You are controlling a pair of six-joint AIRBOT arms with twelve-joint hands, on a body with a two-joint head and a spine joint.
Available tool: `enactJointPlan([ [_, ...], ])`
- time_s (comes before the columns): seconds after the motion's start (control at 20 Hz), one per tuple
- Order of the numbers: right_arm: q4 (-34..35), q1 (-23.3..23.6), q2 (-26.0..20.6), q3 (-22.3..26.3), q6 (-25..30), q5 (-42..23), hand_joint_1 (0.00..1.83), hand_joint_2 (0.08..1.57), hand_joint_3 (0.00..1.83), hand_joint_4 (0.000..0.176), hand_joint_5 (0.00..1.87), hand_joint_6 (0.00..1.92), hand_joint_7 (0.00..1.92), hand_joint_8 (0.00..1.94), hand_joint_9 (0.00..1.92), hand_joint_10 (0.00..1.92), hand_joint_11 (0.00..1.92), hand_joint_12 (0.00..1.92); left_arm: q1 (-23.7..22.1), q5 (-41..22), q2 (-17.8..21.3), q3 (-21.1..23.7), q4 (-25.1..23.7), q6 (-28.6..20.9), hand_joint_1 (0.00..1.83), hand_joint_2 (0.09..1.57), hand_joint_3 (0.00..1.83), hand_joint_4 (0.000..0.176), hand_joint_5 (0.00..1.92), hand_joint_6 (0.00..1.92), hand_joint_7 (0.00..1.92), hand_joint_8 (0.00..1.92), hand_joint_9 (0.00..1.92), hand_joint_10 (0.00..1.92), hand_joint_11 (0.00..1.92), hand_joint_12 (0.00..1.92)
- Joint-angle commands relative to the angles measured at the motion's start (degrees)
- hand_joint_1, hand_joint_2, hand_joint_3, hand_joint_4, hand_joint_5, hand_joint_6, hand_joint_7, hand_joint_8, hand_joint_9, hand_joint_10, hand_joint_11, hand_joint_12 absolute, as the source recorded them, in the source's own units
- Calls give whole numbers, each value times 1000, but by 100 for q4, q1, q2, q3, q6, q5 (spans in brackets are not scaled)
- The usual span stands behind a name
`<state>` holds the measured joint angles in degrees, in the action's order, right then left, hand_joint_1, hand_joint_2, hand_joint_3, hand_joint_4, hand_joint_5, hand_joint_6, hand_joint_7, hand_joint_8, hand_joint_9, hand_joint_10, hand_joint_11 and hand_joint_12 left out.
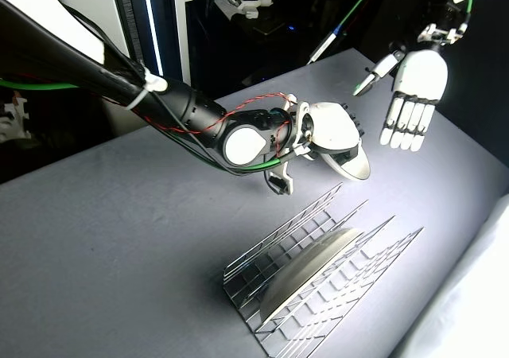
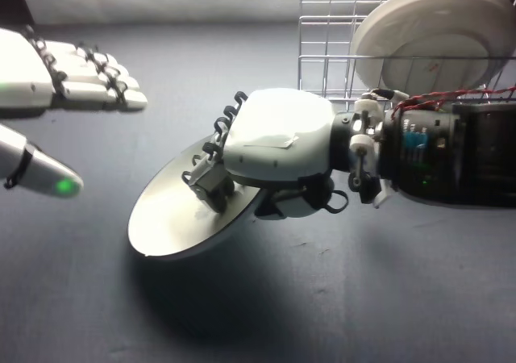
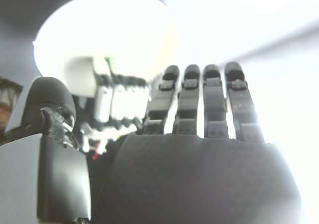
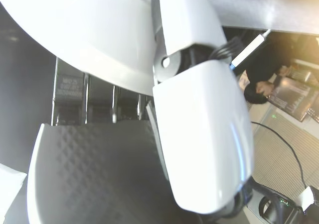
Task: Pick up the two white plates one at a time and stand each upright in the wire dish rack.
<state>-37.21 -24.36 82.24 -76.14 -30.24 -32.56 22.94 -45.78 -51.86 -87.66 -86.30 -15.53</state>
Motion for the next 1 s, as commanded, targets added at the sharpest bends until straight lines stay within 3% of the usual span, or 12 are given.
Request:
enactJointPlan([
  [0.0,241,118,-85,115,34,-561,1376,1121,0,0,856,1127,968,938,956,1167,868,1239,-121,-63,102,15,205,1,0,1118,2,0,0,0,0,0,0,0,0,0],
  [0.1,455,215,-259,326,35,-561,1375,1123,0,0,853,1125,963,950,955,1168,857,1256,-187,-52,173,30,173,1,0,1103,0,0,0,0,0,0,0,0,0,0],
  [0.15,563,258,-357,446,37,-561,1466,1113,4,0,837,1081,948,930,948,1077,864,1482,-208,-36,204,41,172,1,0,1104,0,0,0,0,0,0,0,0,0,0],
  [0.2,703,330,-525,654,85,-561,1393,1122,2,0,846,1108,952,970,958,1147,858,1324,-255,-36,243,69,128,0,0,1114,1,0,0,0,0,0,0,0,0,0],
  [0.3,986,424,-720,894,90,-561,1378,1114,0,0,879,1077,988,923,960,1159,868,1239,-324,-60,301,123,18,-3,0,1108,0,0,0,0,0,0,0,0,0,0],
  [0.35,1159,484,-855,1067,94,-561,1469,1102,0,0,878,1020,1004,844,970,1043,871,1464,-338,-93,327,146,8,-3,0,1119,3,0,0,0,0,0,0,0,0,0],
  [0.4,1296,543,-989,1220,107,-562,1486,1101,2,0,867,1030,984,857,960,1036,872,1513,-337,-100,335,148,3,-3,0,1128,7,0,0,0,0,0,0,0,0,0],
  [0.95,2688,875,-1930,2162,170,-489,1491,1099,1,0,860,1027,997,842,971,1017,877,1517,-350,-111,330,94,-140,31,0,1119,1,0,0,0,0,0,0,0,0,0],
])
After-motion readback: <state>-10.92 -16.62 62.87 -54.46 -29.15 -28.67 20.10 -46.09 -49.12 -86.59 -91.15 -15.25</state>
